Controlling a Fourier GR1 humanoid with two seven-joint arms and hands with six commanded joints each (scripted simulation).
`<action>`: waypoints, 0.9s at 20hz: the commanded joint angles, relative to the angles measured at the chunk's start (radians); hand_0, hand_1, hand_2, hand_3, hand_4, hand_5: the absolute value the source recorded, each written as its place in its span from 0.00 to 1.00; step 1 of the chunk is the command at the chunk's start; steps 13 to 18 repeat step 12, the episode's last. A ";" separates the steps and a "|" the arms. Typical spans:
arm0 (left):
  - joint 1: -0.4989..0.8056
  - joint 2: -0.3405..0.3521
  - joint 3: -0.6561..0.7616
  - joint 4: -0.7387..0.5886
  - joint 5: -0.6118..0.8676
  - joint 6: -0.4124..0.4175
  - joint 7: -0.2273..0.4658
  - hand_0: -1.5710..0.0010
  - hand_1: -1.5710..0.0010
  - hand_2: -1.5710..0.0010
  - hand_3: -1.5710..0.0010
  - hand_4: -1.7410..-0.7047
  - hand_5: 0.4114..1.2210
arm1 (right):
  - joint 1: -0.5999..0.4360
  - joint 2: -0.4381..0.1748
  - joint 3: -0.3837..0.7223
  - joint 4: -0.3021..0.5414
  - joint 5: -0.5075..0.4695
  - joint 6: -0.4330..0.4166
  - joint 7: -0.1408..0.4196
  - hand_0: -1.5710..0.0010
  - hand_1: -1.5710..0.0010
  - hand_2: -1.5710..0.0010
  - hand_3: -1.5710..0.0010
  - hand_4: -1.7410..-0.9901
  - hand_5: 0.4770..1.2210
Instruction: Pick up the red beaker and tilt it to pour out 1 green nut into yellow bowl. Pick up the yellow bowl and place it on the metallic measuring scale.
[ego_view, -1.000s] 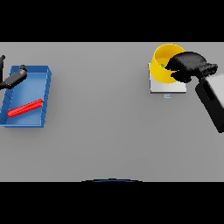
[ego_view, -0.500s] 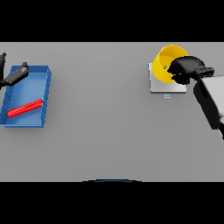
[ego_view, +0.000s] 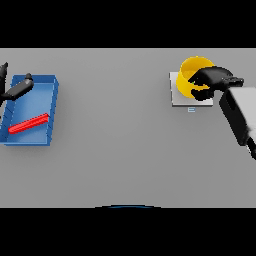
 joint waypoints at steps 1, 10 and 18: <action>-0.017 -0.012 -0.007 0.010 -0.010 -0.001 0.008 1.00 1.00 1.00 1.00 0.90 0.41 | 0.003 0.005 0.001 -0.005 -0.003 0.007 0.008 0.60 0.65 0.56 0.57 0.39 0.55; -0.028 -0.026 -0.001 0.039 -0.008 -0.001 0.000 1.00 1.00 1.00 1.00 0.89 0.40 | -0.037 0.012 0.026 0.081 0.030 0.014 -0.074 0.95 0.95 0.89 0.75 0.55 0.35; -0.016 -0.024 0.002 0.032 -0.005 0.006 -0.011 1.00 1.00 1.00 1.00 0.89 0.40 | -0.044 0.018 0.030 0.091 0.036 0.018 -0.073 0.97 0.97 0.93 0.78 0.58 0.34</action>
